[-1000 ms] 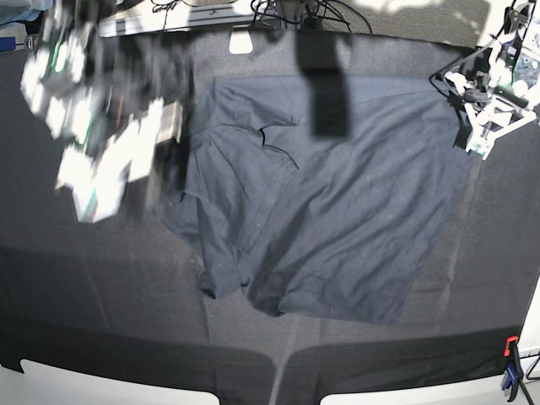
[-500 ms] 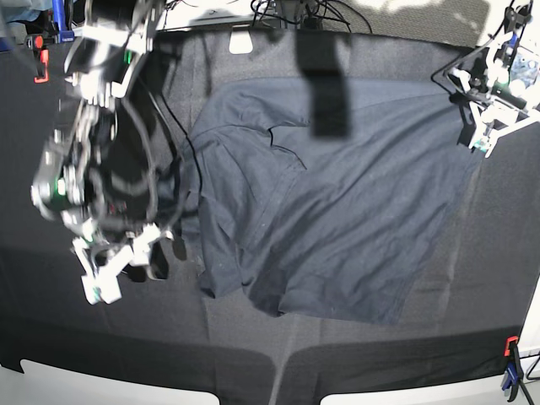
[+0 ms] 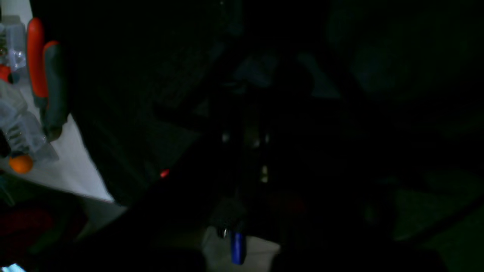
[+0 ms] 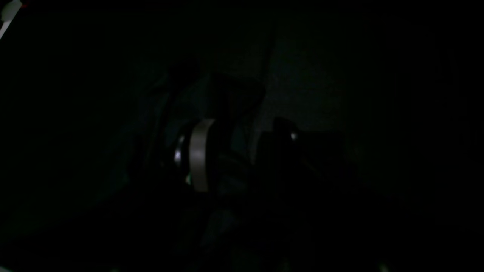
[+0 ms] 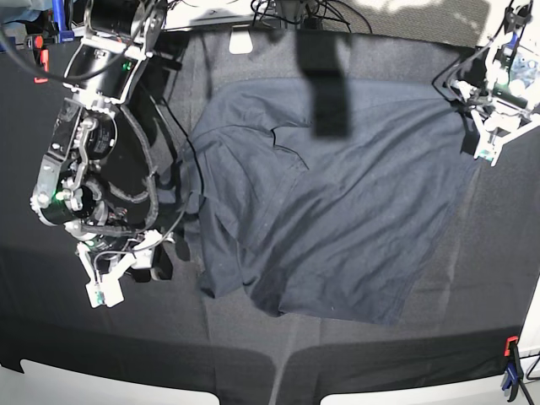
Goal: Layout the t-shirt on the table in an organized manner, then fold the t-shirt properly
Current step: 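Move both grippers down to grasp the shirt's hem corners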
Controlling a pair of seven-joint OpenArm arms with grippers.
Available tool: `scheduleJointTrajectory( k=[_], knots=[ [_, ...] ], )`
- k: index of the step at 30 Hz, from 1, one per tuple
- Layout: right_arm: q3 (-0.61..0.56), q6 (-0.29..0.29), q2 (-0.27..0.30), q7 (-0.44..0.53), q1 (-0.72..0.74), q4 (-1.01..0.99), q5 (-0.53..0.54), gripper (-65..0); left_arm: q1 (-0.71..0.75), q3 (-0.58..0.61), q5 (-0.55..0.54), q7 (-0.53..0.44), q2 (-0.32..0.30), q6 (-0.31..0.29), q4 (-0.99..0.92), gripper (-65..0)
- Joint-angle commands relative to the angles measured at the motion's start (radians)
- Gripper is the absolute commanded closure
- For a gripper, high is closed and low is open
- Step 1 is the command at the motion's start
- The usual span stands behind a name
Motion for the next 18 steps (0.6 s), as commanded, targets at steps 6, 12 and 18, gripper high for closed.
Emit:
scheduleJointTrajectory(
  k=[6,12,18],
  knots=[
    [0.000,-0.002,0.008,0.018,0.024,0.016,0.022,-23.7,-0.006,-0.007,0.031,0.013,-0.017,0.035,0.011,0.0],
    [0.000,-0.001,0.008,0.015,0.024,0.016,0.021,-23.7,-0.005,-0.007,0.093,0.014,-0.014,0.034,0.011,0.0],
    [0.000,0.000,0.008,0.016,0.024,0.016,0.021,-23.8,-0.005,-0.007,0.094,0.013,-0.014,0.034,0.011,-36.6]
  ],
)
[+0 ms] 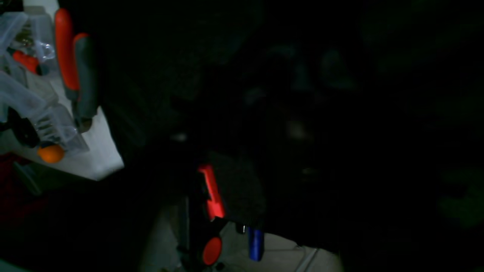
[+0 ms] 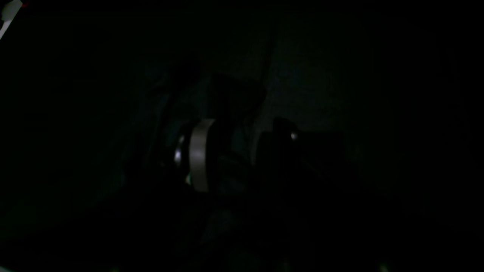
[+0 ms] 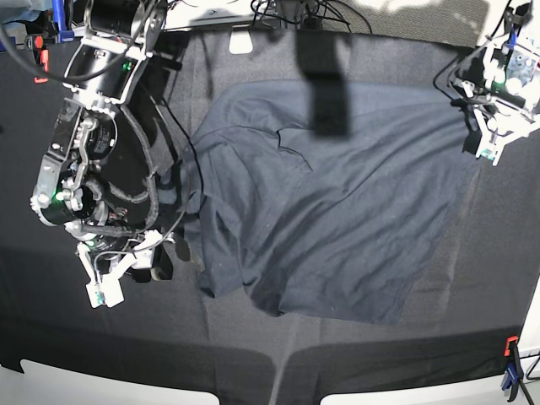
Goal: Layout the t-shirt on the table in an organized manner, then fold the t-shirt properly
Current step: 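Move both grippers down to grasp the shirt's hem corners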
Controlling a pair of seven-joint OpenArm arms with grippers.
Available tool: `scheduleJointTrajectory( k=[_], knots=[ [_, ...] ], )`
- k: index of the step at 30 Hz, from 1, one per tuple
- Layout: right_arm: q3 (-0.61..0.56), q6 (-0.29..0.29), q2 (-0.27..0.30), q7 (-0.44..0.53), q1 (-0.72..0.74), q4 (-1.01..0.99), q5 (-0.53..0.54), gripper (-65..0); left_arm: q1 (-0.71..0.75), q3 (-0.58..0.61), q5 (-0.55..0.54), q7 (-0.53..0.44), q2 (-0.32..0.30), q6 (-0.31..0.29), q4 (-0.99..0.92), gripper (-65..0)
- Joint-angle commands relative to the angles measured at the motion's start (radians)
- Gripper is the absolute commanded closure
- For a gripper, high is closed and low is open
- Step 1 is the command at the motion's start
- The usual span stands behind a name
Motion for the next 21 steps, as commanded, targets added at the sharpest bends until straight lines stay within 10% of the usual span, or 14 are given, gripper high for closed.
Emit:
scheduleJointTrajectory(
  k=[1,11,21],
  knots=[
    [0.000,0.000,0.008,0.017,0.024,0.016,0.021,-23.7,-0.006,-0.007,0.014,-0.004,-0.019,0.034,0.011,-40.0],
    [0.000,0.000,0.008,0.125,0.025,0.014,-0.042,-23.7,-0.006,-0.007,0.218,-0.011,-0.019,0.035,0.074,-41.3],
    [-0.073,0.000,0.014,0.178,0.026,-0.120,-0.161,-23.7,-0.047,-0.007,0.176,-0.264,-0.019,0.038,0.257,-41.3]
  ],
)
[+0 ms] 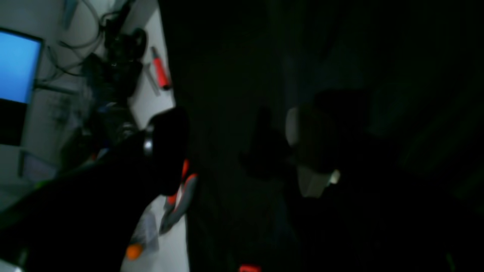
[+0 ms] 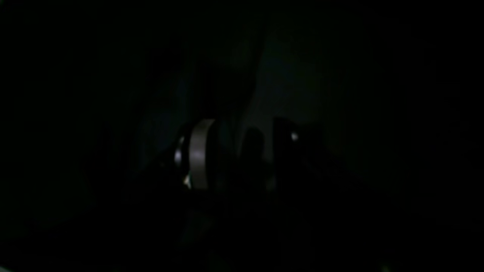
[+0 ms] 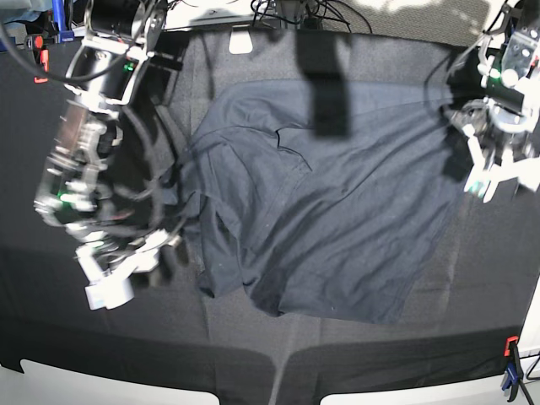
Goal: Layout the t-shirt on the table in an organized manner, then fold the t-shirt properly
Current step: 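Move both grippers down to grasp the shirt's hem corners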
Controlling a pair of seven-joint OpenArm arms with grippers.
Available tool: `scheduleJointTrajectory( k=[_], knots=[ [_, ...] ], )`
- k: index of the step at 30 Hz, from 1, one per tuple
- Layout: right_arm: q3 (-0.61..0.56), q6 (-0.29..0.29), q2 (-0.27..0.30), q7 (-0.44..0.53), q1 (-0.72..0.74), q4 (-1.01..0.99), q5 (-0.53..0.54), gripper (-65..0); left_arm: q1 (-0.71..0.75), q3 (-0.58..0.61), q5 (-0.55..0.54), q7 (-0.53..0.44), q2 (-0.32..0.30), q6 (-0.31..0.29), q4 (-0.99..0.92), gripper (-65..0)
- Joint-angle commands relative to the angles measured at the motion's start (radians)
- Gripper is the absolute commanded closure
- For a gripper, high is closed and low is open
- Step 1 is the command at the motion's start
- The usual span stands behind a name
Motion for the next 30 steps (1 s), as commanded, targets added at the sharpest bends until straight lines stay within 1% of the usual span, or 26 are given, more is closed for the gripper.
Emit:
scheduleJointTrajectory(
  k=[1,3,6,8,10,11,13,14,16,18,20,23,25,26,30],
  knots=[
    [-0.019,-0.001,0.009,0.039,0.026,-0.019,-0.001,-23.7,-0.032,-0.007,-0.002,-0.020,-0.017,0.036,0.021,-41.3],
    [-0.058,-0.001,0.008,0.063,0.043,-0.098,-0.026,-23.7,-0.076,-0.007,-0.058,-0.019,-0.017,0.035,0.021,-41.3],
    [-0.109,-0.004,0.008,0.079,0.094,-0.204,-0.031,-23.7,-0.142,-0.007,-0.158,-0.020,-0.017,0.034,0.021,-41.3],
    [-0.135,-0.011,0.008,0.083,0.132,-0.263,-0.089,-23.7,-0.182,-0.007,-0.211,-0.020,-0.016,0.033,0.021,-41.3],
    [-0.150,-0.047,0.008,0.086,0.164,-0.311,-0.154,-23.7,-0.214,-0.007,-0.243,-0.021,-0.013,0.029,0.021,-41.3],
    [-0.152,-0.055,0.008,0.086,0.175,-0.328,-0.175,-23.7,-0.226,-0.007,-0.263,-0.028,-0.010,0.022,0.021,-41.3],
    [-0.153,-0.057,0.008,0.084,0.183,-0.350,-0.182,-23.7,-0.246,-0.007,-0.307,-0.061,0.000,-0.017,0.021,-41.3],
    [-0.153,-0.057,0.008,0.084,0.180,-0.354,-0.181,-23.7,-0.256,-0.007,-0.322,-0.079,0.012,-0.030,0.021,-41.3],
    [-0.153,-0.057,0.006,0.066,0.174,-0.356,-0.171,-23.7,-0.274,-0.007,-0.341,-0.117,0.043,-0.032,0.020,-41.3],
    [-0.153,-0.056,0.005,0.035,0.163,-0.356,-0.171,-23.7,-0.297,-0.007,-0.344,-0.130,0.080,-0.032,0.019,-41.3],
    [-0.153,-0.056,0.006,0.041,0.150,-0.356,-0.171,-23.7,-0.320,-0.007,-0.344,-0.143,0.116,-0.035,0.004,-41.3],
    [-0.153,-0.057,0.005,0.045,0.123,-0.356,-0.167,-23.7,-0.351,-0.007,-0.349,-0.220,0.167,-0.036,-0.067,-41.3],
    [-0.153,-0.056,0.002,0.047,0.104,-0.356,-0.163,-23.2,-0.369,-0.007,-0.383,-0.291,0.198,-0.043,-0.150,-41.2],
    [-0.153,-0.056,0.002,0.047,0.094,-0.356,-0.153,-21.0,-0.383,-0.007,-0.395,-0.309,0.216,-0.060,-0.198,-41.3],
    [-0.153,-0.057,0.003,0.055,0.069,-0.356,-0.145,-8.4,-0.459,-0.007,-0.436,-0.315,0.292,-0.158,-0.407,-41.2]
  ],
)
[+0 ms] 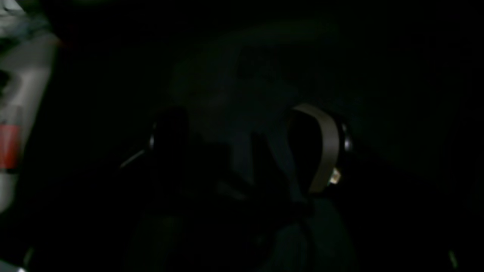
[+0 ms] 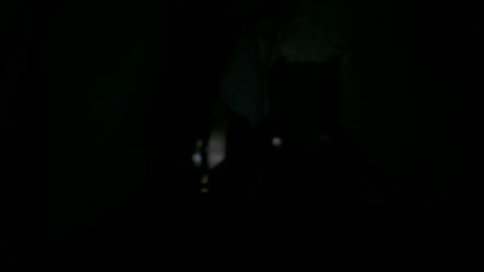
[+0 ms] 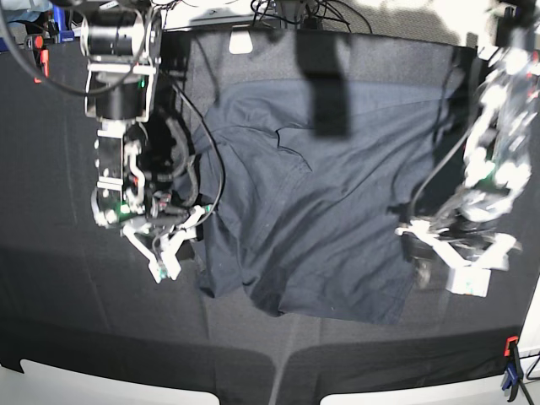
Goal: Layout the t-shirt on the table in an organized manner, then fold the t-shirt properly
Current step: 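Move both grippers down to grasp the shirt's hem corners, then pull the shirt with both grippers to straighten it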
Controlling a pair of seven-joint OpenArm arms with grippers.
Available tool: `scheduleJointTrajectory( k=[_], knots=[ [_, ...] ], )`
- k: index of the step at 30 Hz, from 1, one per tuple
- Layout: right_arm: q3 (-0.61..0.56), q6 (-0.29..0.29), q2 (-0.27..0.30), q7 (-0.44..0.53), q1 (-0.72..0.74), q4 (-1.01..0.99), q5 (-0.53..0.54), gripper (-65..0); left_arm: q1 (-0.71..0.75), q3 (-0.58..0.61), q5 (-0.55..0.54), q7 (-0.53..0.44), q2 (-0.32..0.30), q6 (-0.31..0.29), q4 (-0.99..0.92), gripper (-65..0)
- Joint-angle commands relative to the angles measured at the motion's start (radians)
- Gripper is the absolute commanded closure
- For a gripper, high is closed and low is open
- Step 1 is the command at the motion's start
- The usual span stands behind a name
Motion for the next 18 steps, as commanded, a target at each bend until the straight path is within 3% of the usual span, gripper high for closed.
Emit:
scheduleJointTrajectory(
  k=[1,2,4,10,18],
  knots=[
    [-0.001,-0.011,0.003,-0.045,0.007,0.003,-0.021,-3.9,-0.051,-0.006,-0.029,-0.034,0.010,-0.026,-0.029,-41.2],
    [-0.001,-0.011,0.003,-0.053,0.007,0.003,-0.021,0.0,-0.076,-0.006,-0.072,-0.038,0.031,-0.027,-0.076,-41.2],
    [-0.001,-0.011,0.002,-0.058,0.008,0.003,-0.021,0.0,-0.123,-0.006,-0.128,-0.040,0.081,-0.029,-0.153,-41.3],
    [-0.001,-0.010,0.007,-0.158,0.007,0.004,-0.028,0.0,-0.227,-0.006,-0.125,-0.040,0.200,-0.090,-0.345,-41.3],
    [-0.001,-0.010,0.057,-0.212,0.007,0.004,-0.027,0.0,-0.290,-0.006,0.033,-0.110,0.254,-0.108,-0.629,-41.3]
  ],
)
